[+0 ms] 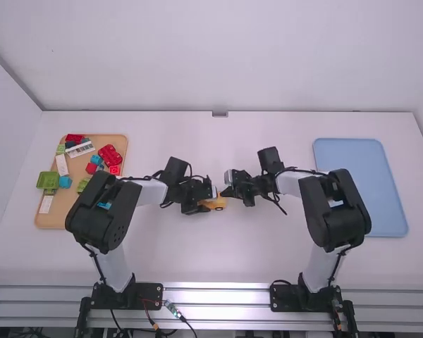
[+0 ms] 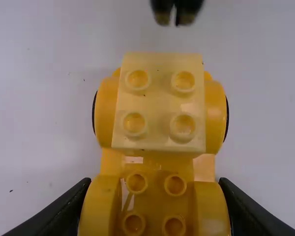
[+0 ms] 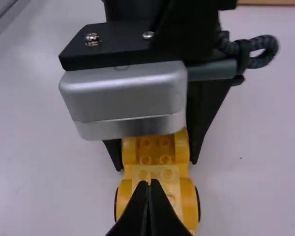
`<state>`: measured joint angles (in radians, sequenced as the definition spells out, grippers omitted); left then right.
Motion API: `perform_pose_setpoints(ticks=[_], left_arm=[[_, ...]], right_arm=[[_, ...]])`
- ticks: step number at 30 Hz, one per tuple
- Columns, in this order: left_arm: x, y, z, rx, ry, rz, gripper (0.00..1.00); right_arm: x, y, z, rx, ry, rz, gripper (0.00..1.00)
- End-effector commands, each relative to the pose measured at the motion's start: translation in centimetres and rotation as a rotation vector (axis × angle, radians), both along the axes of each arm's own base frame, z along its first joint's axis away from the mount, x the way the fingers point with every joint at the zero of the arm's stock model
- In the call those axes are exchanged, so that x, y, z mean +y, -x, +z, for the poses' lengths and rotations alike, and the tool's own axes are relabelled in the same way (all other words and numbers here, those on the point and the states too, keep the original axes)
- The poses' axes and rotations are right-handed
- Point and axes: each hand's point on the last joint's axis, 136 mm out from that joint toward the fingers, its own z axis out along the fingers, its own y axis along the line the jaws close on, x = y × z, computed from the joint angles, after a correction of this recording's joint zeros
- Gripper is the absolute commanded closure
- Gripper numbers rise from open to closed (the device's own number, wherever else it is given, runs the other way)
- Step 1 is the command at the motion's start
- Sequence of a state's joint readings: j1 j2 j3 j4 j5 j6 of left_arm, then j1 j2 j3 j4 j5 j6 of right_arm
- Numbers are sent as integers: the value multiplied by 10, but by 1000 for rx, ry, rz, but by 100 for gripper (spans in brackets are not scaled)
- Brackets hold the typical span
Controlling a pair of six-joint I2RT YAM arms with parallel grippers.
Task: Assemble lego blocks to make yellow taxi
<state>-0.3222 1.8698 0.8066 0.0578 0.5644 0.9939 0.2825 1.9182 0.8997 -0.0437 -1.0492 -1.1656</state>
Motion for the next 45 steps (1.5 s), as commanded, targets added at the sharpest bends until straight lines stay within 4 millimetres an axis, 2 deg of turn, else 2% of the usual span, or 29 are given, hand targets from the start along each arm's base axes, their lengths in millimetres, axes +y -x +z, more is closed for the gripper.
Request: perform_pose_setpoints(ticks=[1, 7, 16, 27, 30, 36, 45], left_arm=[[14, 9, -23, 23, -97, 12, 98], [14, 9, -23, 23, -98, 11, 98], [14, 8, -23, 23, -97, 13, 98], [14, 9, -23, 23, -98, 11, 98], [14, 8, -23, 23, -98, 13, 98], [15, 7, -23, 21, -97, 17, 98], [15, 7, -23, 20, -96, 17, 99]], right_arm=[[0, 7, 8, 17, -51, 3, 100], [7, 11, 0, 20, -60, -33, 100], [3, 6, -9, 33, -21, -93, 100], [12, -8, -30, 108, 24, -97, 100], [12, -7, -35, 124, 38, -86, 100], [7, 8, -43, 155, 71, -47, 100], [20, 18, -52, 170, 132, -37, 100]])
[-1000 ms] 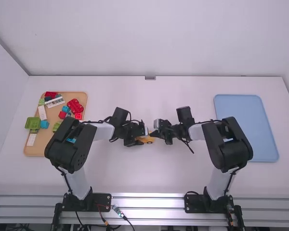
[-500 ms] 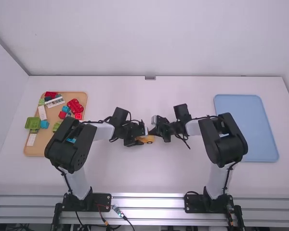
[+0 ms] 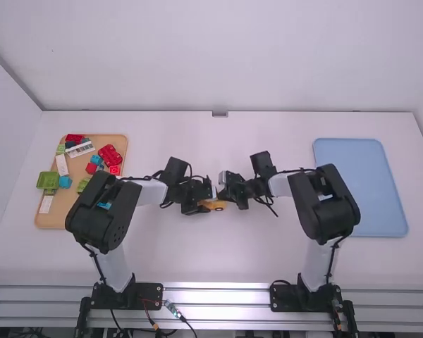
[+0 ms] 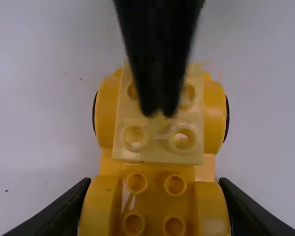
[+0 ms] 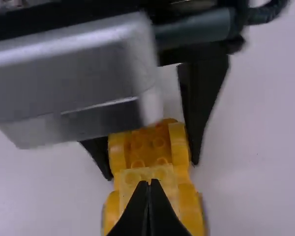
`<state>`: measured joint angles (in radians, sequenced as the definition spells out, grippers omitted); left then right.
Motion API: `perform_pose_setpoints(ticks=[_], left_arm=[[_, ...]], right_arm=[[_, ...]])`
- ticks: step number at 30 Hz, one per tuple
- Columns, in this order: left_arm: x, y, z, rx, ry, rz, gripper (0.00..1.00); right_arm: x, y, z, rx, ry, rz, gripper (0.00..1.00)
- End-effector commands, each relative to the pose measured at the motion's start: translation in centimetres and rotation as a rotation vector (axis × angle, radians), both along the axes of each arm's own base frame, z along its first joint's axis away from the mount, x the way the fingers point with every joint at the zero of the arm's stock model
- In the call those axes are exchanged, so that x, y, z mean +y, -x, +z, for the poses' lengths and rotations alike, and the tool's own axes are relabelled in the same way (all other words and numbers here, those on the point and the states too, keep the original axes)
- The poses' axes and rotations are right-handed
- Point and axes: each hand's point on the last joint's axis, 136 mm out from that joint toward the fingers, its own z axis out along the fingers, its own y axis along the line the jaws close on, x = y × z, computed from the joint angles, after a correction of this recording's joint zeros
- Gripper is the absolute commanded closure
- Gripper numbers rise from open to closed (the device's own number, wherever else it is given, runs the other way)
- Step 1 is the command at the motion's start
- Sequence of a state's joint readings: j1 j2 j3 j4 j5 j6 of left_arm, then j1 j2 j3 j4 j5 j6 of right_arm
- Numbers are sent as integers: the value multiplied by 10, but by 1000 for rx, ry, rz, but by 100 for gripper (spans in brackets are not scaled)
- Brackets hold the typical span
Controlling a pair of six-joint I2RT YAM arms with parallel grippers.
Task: Assemble lego blocks to make yellow taxi
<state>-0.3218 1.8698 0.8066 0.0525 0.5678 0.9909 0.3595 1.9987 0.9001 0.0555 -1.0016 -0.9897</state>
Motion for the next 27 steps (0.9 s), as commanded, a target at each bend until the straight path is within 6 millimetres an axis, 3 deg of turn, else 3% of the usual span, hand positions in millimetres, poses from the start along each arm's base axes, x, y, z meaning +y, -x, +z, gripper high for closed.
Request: perform_pose_setpoints(ticks=[1, 11, 21, 27], left_arm=[[15, 6, -22, 12, -98, 16, 98], [15, 6, -22, 11, -98, 16, 98], [15, 6, -22, 12, -98, 16, 98], [15, 6, -22, 13, -97, 14, 98]], right_arm=[[1, 12, -29, 56, 109, -16, 100], [-8, 10, -41, 67, 127, -43, 100], [-21, 8, -17, 14, -60, -15, 100], [-29, 7, 10, -63, -135, -6, 100]])
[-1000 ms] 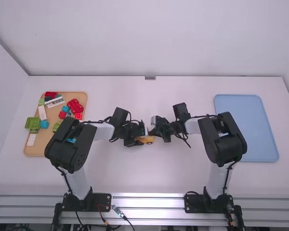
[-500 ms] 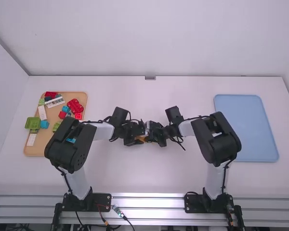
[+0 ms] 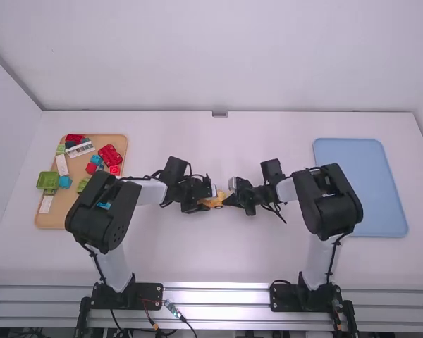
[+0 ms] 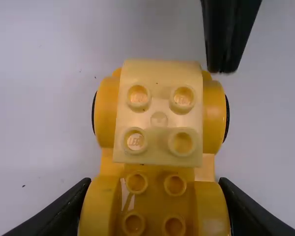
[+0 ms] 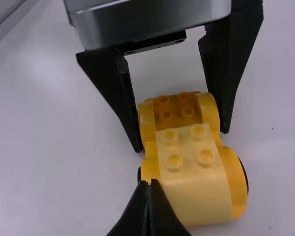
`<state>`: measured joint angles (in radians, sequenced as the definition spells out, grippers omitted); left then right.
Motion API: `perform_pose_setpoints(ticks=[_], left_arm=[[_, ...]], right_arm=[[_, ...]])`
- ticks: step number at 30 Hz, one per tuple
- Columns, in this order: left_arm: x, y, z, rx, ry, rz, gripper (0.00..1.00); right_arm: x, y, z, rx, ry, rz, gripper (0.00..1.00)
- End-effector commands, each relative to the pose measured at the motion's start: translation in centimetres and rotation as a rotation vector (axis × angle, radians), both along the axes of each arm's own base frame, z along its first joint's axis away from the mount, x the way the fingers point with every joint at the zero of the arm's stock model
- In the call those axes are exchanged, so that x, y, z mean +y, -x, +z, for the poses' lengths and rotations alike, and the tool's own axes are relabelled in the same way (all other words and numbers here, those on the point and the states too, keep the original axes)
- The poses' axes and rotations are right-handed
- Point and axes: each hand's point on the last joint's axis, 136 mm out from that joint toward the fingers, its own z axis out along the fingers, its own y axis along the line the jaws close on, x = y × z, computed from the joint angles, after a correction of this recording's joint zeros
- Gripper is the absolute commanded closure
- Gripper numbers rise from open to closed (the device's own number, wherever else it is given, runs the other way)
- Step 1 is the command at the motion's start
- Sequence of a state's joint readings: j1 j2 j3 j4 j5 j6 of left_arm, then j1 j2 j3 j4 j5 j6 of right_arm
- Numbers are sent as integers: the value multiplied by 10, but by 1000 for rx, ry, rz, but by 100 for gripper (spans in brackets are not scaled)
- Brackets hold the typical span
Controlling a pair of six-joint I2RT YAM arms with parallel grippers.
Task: Assemble lego blocks to make yellow taxi
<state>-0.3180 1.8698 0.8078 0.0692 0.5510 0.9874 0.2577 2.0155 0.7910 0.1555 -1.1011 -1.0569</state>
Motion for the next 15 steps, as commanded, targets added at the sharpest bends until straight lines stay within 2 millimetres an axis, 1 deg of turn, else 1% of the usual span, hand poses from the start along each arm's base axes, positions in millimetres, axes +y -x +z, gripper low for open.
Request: perform_pose_setpoints(ticks=[1, 5, 10, 15], left_arm=[[13, 12, -23, 33, -90, 2, 98], [13, 13, -23, 39, -88, 0, 99], [10, 15, -22, 46, -70, -8, 98], [11, 15, -22, 49, -74, -7, 98]], right_arm=[[1, 0, 20, -63, -49, 25, 100], [9, 3, 24, -88, -38, 45, 100], [19, -5, 22, -93, 12, 34, 100], [22, -10, 17, -118, 62, 26, 100]])
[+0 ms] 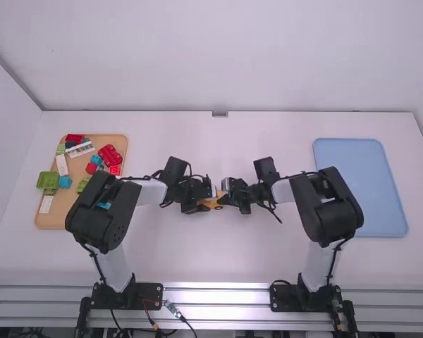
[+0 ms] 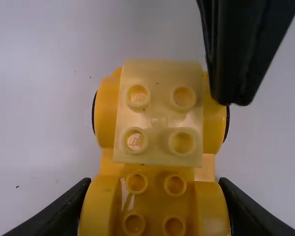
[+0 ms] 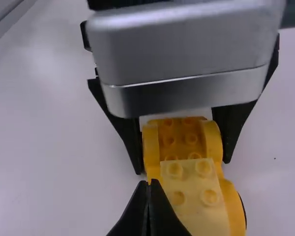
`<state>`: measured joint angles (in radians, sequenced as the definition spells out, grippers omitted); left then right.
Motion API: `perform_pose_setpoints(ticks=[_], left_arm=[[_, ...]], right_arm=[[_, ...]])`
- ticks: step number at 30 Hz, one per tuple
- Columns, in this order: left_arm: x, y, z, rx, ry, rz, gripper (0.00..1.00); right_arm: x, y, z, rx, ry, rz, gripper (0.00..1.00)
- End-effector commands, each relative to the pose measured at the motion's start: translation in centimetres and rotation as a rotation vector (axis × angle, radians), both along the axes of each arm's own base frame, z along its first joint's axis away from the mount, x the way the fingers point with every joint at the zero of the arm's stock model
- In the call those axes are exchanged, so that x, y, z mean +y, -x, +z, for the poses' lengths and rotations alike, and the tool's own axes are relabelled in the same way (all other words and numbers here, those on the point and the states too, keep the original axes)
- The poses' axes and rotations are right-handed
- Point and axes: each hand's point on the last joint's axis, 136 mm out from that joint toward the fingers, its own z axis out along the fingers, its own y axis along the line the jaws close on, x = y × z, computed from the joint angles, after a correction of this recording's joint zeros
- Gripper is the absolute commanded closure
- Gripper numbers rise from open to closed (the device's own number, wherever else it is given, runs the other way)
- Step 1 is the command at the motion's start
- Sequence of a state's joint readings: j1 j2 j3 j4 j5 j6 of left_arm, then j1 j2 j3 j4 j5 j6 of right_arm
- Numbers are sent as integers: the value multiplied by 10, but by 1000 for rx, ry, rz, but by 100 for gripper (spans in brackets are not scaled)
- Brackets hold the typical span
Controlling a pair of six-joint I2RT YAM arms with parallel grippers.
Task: Assemble lego blocks to make yellow taxi
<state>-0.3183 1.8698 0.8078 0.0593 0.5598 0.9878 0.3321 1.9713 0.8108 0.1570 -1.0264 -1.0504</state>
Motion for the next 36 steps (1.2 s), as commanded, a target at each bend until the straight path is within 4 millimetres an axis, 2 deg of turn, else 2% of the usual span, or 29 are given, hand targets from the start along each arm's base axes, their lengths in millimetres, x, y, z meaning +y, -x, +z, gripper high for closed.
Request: perform_pose_setpoints(ticks=[1, 9, 16, 21, 26, 36], left_arm=[[11, 13, -22, 34, -80, -10, 98], [12, 17, -23, 47, -84, -21, 98], [13, 20, -24, 59, -89, -22, 98], [13, 20, -25, 49, -92, -37, 98], [12, 19, -24, 47, -89, -33, 98], [13, 20, -24, 49, -91, -33, 98]], right_arm=[[2, -10, 9, -43, 12, -13, 100], [-1, -21, 13, -56, -3, -48, 100], [3, -19, 15, -52, -12, -37, 100], [-4, -22, 25, -43, -77, -37, 100], [-6, -25, 24, -32, -66, -57, 100], [13, -18, 14, -33, -8, -29, 100]])
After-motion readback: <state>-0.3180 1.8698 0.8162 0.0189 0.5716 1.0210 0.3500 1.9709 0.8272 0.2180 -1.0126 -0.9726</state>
